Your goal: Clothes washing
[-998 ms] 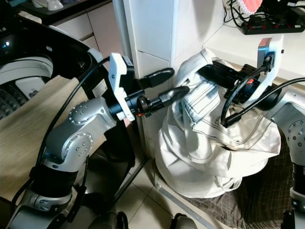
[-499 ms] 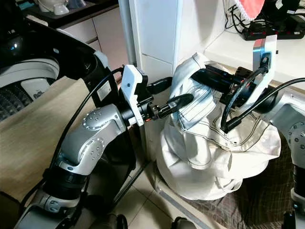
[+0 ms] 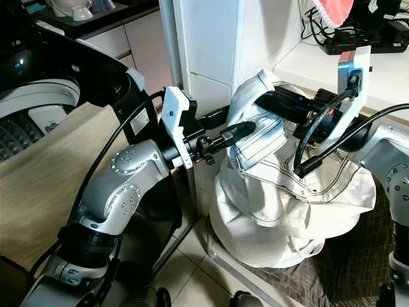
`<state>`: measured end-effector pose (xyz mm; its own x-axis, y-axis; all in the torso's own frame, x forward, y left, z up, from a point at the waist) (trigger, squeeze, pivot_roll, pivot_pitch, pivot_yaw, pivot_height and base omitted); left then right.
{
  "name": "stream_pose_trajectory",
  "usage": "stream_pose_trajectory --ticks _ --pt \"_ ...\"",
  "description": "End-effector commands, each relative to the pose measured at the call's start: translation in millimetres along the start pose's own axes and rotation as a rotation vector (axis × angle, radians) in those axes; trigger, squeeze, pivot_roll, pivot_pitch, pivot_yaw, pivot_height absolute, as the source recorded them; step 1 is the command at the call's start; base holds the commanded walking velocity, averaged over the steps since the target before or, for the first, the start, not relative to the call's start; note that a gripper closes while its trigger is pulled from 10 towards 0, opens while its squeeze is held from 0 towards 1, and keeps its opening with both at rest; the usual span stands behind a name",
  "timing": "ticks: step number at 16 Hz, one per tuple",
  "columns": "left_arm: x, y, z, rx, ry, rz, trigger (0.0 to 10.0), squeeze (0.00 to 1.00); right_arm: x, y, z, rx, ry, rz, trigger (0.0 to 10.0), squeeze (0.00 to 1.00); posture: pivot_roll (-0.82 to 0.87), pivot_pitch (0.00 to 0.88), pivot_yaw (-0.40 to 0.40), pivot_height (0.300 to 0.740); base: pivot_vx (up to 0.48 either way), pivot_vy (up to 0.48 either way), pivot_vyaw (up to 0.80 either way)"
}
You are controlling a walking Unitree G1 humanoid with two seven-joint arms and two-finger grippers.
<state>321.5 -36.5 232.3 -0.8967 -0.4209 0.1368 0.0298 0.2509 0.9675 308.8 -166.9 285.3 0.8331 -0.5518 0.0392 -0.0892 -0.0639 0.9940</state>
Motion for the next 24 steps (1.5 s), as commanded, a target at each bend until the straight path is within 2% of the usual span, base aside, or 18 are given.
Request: stream_pose_trajectory --ticks 1,10,11,12,14,15,16,18,19,20,21,22,23,24 --pt "-9.2 -7.9 4.5 -0.028 0.037 0.010 0.0 0.00 -10.6 19.5 -3.7 0.059 0.046 0.050 0.0 0.00 -0.10 0.025 0.077 0.740 0.000 0.000 0.00" --pt "-14.7 -8.3 6.1 -0.026 0.058 0.005 0.0 0.00 -11.2 20.4 -7.9 0.055 0.038 0.064 0.0 0.00 -0.10 0.027 0.077 0.740 0.000 0.000 0.00" --pt "-16.3 -7.3 6.3 -0.021 0.066 0.005 0.0 0.00 -10.1 20.9 -7.8 0.054 0.029 0.065 3.9 0.04 -0.10 0.027 0.077 0.740 0.000 0.000 0.00" --pt "-21.0 -3.5 6.9 -0.004 0.091 0.001 0.0 0.00 -3.2 22.2 -8.1 0.056 -0.016 0.070 10.0 1.00 -0.10 0.027 0.077 0.740 0.000 0.000 0.00" --pt "-33.5 8.5 10.4 0.040 0.140 -0.003 0.0 0.00 -5.6 25.2 -6.8 0.072 0.005 0.049 10.0 1.00 -0.10 0.021 0.073 0.740 0.000 0.000 0.00" --pt "-50.5 27.3 19.7 0.086 0.194 -0.026 0.0 0.00 -3.0 25.4 -7.4 0.059 -0.034 0.060 10.0 1.00 -0.10 0.019 0.075 0.740 0.000 0.000 0.00" --pt "-62.1 42.4 28.6 0.105 0.227 -0.071 0.0 0.00 -6.1 25.9 -8.7 0.059 -0.026 0.054 10.0 0.00 -0.10 0.019 0.075 0.740 0.000 0.000 0.00" --pt "-90.2 91.3 52.1 0.161 0.321 -0.229 0.0 0.00 -12.0 26.7 -9.5 0.065 -0.015 0.071 10.0 0.00 -0.10 0.018 0.078 0.740 0.000 0.000 0.00" --pt "-108.5 139.9 71.0 0.230 0.413 -0.370 0.0 0.00 -13.5 27.5 -9.1 0.074 -0.019 0.086 10.0 0.00 -0.10 0.018 0.078 0.740 0.000 0.000 0.00" --pt "-118.7 182.4 88.1 0.301 0.500 -0.481 0.0 0.00 -15.1 27.9 -8.7 0.081 -0.018 0.090 10.0 0.00 -0.09 0.014 0.080 0.740 0.000 0.000 0.00" --pt "-121.3 200.9 95.6 0.335 0.538 -0.529 0.0 0.00 -16.0 27.7 -8.5 0.082 -0.018 0.088 10.0 0.00 -0.08 0.010 0.080 0.740 0.000 0.000 0.00" --pt "-120.6 259.5 118.0 0.428 0.646 -0.725 0.0 0.00 -17.8 26.0 -8.5 0.082 -0.018 0.086 10.0 0.00 -0.08 0.010 0.080 0.740 0.000 0.000 0.00" --pt "-108.4 314.5 141.6 0.511 0.752 -0.946 0.0 0.00 -19.5 23.9 -9.8 0.083 -0.017 0.085 10.0 0.00 -0.08 0.006 0.082 0.740 0.000 0.000 0.00" --pt "-102.8 329.8 148.3 0.520 0.782 -1.030 0.0 0.00 -20.7 22.7 -10.9 0.083 -0.015 0.085 10.0 0.00 -0.08 0.005 0.083 0.740 0.000 0.000 0.00"
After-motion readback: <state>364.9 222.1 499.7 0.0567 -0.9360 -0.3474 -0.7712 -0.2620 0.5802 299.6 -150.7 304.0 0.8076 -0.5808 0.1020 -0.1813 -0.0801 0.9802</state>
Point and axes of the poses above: a point about 5 cm out from each wrist's last joint towards the gripper, its own z axis pointing back from the gripper into the wrist, its own y axis along the axis of the wrist's last joint, x = y × z, the point moved 6 cm from there along -z, pointing out of the wrist towards the gripper, and after that the axes turned 5 degrees about z, right-handed, at the moved point
